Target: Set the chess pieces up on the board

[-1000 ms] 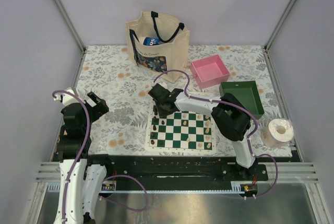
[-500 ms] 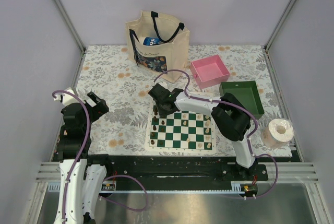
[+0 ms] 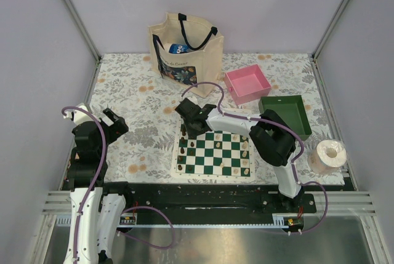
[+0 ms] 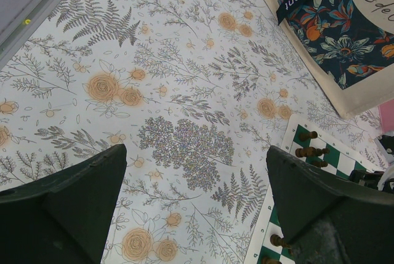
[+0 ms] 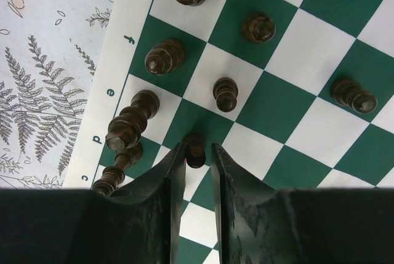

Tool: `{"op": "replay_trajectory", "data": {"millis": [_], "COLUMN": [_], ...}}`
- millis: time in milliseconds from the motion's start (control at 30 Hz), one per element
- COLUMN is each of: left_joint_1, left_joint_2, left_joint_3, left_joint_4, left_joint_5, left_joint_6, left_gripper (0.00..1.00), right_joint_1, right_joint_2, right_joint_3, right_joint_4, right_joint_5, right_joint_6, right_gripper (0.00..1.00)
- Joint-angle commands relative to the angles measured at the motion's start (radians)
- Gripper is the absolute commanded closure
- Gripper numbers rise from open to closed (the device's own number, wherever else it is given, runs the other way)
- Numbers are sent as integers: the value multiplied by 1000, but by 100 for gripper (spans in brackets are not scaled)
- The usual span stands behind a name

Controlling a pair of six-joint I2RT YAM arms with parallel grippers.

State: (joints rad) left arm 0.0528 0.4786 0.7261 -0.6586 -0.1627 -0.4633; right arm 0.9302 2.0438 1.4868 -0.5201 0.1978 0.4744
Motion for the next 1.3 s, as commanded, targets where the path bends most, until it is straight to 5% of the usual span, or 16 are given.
{"op": "replay_trajectory", "data": {"millis": [0, 500, 833, 1267], "left_joint_1": [7, 7, 10, 13], "left_joint_2": [-3, -1, -6, -5], "left_joint_3": [-7, -5, -8, -8], "left_joint_4": [40, 42, 42, 40], "left_joint_5": [20, 25, 23, 22], "left_joint_6": [0, 0, 0, 0], "left_gripper": [1, 1, 1, 1], "right_joint_1": [-8, -66, -197, -215], "right_joint_2": [-59, -238, -125, -42], "right_joint_3": [26, -66, -40, 26], "right_joint_4": [11, 14, 15, 9], "right_joint_5": [11, 78, 40, 9], "right_joint_6": [-11, -39, -26, -49], "right_gripper": [67, 60, 59, 58]}}
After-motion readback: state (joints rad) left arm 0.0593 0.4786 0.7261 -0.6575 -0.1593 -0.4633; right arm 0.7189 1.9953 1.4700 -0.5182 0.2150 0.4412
